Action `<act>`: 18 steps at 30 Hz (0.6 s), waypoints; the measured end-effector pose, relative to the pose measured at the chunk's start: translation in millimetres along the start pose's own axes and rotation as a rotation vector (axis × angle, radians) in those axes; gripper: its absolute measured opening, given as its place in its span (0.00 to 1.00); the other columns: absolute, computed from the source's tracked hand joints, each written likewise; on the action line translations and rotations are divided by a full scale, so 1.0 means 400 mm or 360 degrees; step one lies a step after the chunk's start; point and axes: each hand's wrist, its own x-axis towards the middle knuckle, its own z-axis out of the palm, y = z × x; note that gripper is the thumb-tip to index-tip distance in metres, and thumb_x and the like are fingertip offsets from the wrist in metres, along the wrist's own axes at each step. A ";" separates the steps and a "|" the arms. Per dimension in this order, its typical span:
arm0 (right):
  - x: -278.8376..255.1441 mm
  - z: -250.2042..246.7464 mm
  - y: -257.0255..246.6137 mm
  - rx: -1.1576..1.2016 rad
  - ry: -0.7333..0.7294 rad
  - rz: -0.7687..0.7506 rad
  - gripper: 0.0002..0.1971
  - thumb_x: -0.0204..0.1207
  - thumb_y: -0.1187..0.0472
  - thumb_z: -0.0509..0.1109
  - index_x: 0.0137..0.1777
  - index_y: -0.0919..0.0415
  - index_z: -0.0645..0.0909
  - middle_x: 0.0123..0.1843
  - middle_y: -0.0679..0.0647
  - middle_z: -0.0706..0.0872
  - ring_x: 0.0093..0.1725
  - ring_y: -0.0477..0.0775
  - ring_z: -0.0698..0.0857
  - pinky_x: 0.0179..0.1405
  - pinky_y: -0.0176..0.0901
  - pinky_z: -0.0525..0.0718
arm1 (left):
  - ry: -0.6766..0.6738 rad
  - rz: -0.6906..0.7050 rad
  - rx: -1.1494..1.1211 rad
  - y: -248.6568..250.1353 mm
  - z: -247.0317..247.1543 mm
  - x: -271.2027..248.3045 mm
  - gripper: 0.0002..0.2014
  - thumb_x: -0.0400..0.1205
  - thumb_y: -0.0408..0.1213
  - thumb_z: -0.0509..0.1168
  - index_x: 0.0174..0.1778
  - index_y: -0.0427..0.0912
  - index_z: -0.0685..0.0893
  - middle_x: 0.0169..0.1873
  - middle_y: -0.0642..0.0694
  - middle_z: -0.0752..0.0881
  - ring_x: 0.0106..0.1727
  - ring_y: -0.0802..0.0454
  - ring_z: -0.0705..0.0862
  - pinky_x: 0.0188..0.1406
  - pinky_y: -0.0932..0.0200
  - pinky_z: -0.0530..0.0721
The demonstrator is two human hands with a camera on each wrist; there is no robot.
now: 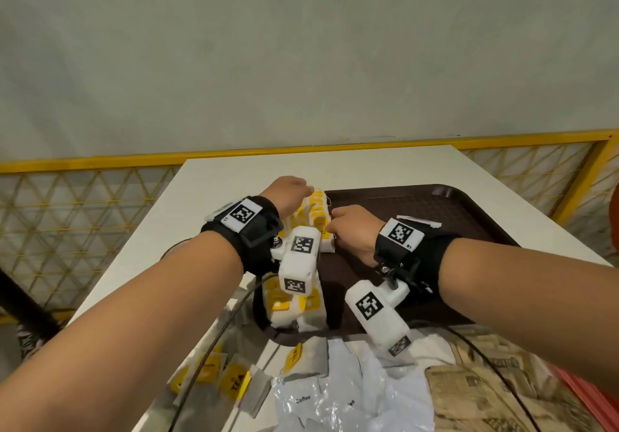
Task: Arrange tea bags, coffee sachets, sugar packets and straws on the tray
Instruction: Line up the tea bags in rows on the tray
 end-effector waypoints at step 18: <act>-0.121 0.020 0.026 0.0139 -0.0158 0.0008 0.20 0.79 0.70 0.58 0.69 0.77 0.73 0.36 0.50 0.73 0.54 0.74 0.81 0.38 0.42 0.78 | 0.0062 -0.0335 -0.0488 -0.069 0.035 -0.155 0.32 0.86 0.61 0.44 0.84 0.46 0.56 0.83 0.45 0.57 0.83 0.45 0.57 0.80 0.47 0.56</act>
